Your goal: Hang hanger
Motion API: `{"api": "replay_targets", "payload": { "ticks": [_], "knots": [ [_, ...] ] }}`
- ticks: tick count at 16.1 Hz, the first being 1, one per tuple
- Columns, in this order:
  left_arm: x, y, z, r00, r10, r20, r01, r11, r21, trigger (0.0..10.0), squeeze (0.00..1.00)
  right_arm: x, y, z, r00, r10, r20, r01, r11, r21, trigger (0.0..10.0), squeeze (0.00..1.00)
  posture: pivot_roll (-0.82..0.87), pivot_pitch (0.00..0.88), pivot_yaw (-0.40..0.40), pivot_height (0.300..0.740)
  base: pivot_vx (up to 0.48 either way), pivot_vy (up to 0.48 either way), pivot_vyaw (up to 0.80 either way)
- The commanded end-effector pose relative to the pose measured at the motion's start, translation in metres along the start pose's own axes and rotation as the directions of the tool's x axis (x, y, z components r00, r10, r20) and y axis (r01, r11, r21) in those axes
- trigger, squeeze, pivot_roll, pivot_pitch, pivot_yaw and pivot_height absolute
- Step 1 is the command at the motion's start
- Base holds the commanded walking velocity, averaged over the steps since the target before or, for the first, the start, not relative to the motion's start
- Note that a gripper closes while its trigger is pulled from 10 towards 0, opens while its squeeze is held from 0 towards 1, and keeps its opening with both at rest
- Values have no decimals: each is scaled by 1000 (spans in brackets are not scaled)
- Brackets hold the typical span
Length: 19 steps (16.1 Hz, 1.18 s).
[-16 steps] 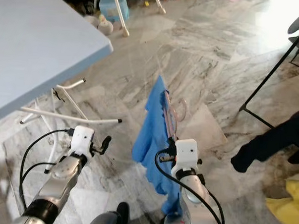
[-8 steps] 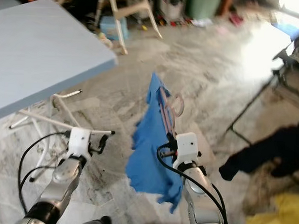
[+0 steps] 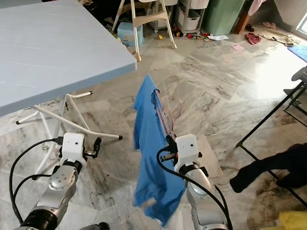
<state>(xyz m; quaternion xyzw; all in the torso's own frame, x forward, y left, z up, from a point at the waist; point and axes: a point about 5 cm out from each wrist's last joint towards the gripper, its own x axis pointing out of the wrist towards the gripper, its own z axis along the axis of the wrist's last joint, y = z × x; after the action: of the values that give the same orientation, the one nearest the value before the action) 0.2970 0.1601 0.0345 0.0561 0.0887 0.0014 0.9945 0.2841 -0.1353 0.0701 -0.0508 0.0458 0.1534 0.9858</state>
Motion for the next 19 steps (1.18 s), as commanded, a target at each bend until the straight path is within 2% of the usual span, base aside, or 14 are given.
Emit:
{"api": "replay_targets", "payload": {
  "ticks": [1, 4, 6, 9, 11, 14, 15, 17, 19],
  "knots": [
    [-1, -2, -1, 1000, -17, -5, 17, 1000, -3, 10000, 0, -1, 1, 6, 999, -4, 33, 4, 1000, -1, 10000, 0, -83, 95, -49, 740, 0, 0, 0],
    [-3, -1, -2, 998, -59, -7, 59, 998, 35, 10000, 0, -6, -2, 3, 998, -53, 34, 53, 999, -2, 10000, 0, -82, 127, -26, 740, 0, 0, 0],
    [-6, 7, -3, 999, -37, -2, 37, 999, 38, 10000, 0, -4, -1, 4, 998, -57, 34, 56, 998, 22, 10000, 0, -37, 124, -46, 740, 0, 0, 0],
    [-17, 18, -14, 999, 29, -26, -29, 1000, -1, 10000, 0, 7, 20, 6, 998, 61, 25, -61, 998, -2, 10000, 0, 2, 143, -84, 740, 0, 0, 0],
    [-25, 17, -21, 998, 43, -39, -44, 999, -12, 10000, 0, 6, 28, 7, 995, 98, 26, -98, 995, 8, 10000, 0, 34, 168, -94, 740, 0, 0, 0],
    [-24, 10, -17, 999, 22, -35, -22, 1000, -3, 10000, 0, 8, 24, 2, 997, 82, 14, -83, 996, 23, 10000, 0, 44, 166, -74, 740, 0, 0, 0],
    [-23, 13, -19, 999, 11, -47, -10, 1000, 9, 10000, 0, 9, 24, 1, 997, 72, 20, -72, 997, 21, 10000, 0, 31, 142, -41, 740, 0, 0, 0],
    [-20, 21, -18, 998, -3, -60, 5, 1000, 27, 10000, 0, 11, 20, 2, 1000, 20, 23, -21, 999, 45, 10000, 0, 35, 138, -44, 740, 0, 0, 0],
    [-20, 26, -17, 998, 9, -62, -8, 1000, 28, 10000, 0, 12, 22, 2, 999, 33, 22, -34, 999, 37, 10000, 0, 39, 139, -45, 740, 0, 0, 0]
  ]
}}
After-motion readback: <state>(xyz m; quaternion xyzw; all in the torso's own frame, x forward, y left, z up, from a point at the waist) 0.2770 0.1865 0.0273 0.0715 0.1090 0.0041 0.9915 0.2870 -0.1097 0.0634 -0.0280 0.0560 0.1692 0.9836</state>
